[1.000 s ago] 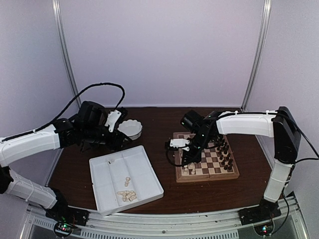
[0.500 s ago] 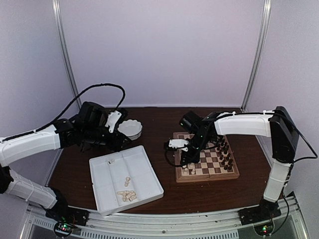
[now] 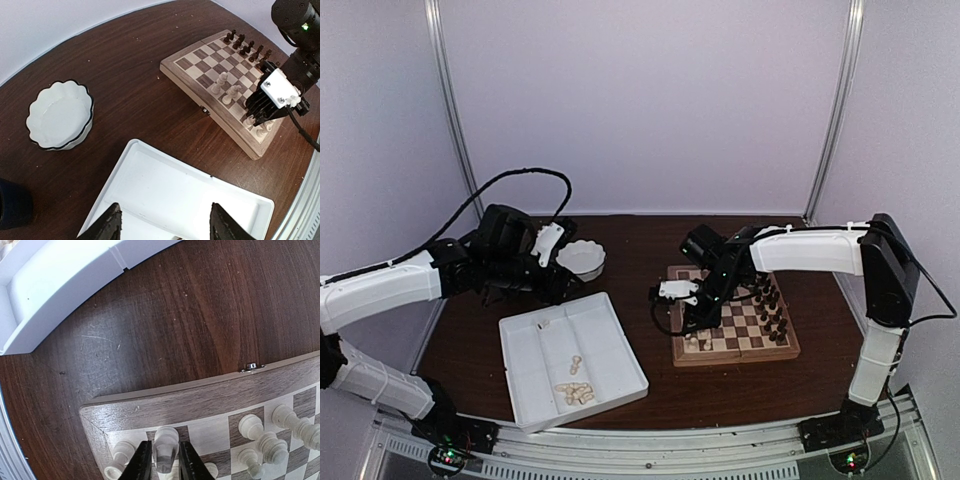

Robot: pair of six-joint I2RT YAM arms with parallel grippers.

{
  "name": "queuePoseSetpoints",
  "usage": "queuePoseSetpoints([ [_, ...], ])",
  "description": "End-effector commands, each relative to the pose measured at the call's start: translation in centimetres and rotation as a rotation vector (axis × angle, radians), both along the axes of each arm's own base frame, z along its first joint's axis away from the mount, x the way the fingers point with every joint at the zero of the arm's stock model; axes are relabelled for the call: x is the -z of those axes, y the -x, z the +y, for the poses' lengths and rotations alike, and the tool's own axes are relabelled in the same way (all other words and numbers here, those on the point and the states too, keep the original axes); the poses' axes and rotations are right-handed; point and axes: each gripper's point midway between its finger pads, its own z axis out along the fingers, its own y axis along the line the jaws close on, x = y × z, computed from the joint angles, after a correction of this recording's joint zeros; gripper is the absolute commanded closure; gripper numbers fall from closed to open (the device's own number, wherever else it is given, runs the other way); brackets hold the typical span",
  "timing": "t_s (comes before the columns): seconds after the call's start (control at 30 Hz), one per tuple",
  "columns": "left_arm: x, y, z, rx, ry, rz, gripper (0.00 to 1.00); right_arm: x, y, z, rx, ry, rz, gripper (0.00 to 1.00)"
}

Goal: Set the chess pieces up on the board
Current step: Place the knight at g1, then pick up the pawn from the storage box.

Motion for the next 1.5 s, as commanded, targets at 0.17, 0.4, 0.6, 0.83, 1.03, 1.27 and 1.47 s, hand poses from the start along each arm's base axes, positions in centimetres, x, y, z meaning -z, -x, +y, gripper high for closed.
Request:
queuePoseSetpoints([
  [0.17, 0.5, 0.0, 0.7, -0.049, -0.040, 0.065, 0.42, -3.8, -0.2, -0.2, 0.015, -0.032, -0.055, 0.75],
  [0.4, 4.7, 3.9, 4.7, -0.219, -0.194, 0.367, 0.56, -8.9, -0.4, -0.9, 0.027, -0.099, -0.159, 0.70],
  [0.6, 7.6, 8.0, 4.0, -0.237, -0.225, 0.521, 0.57, -9.8, -0.1, -1.6, 0.048, -0.151, -0.213, 0.67],
  [0.83, 11.5, 8.4, 3.1, -0.274, -0.260, 0.599, 0.54, -9.9, 0.0, -2.2, 0.050, -0.155, -0.236, 0.66],
  [1.03, 11.8, 5.4, 4.6, -0.367, -0.381, 0.479, 0.54, -10.2, -0.1, -2.7, 0.062, -0.171, -0.245, 0.66],
  [1.27, 11.1, 0.8, 5.9, -0.359, -0.514, 0.384, 0.57, -10.2, 0.0, -2.9, 0.063, -0.178, -0.239, 0.65],
  [1.47, 12.5, -0.6, 6.5, -0.286, -0.623, 0.402, 0.66, -10.5, -0.2, -3.3, 0.070, -0.184, -0.251, 0.65],
])
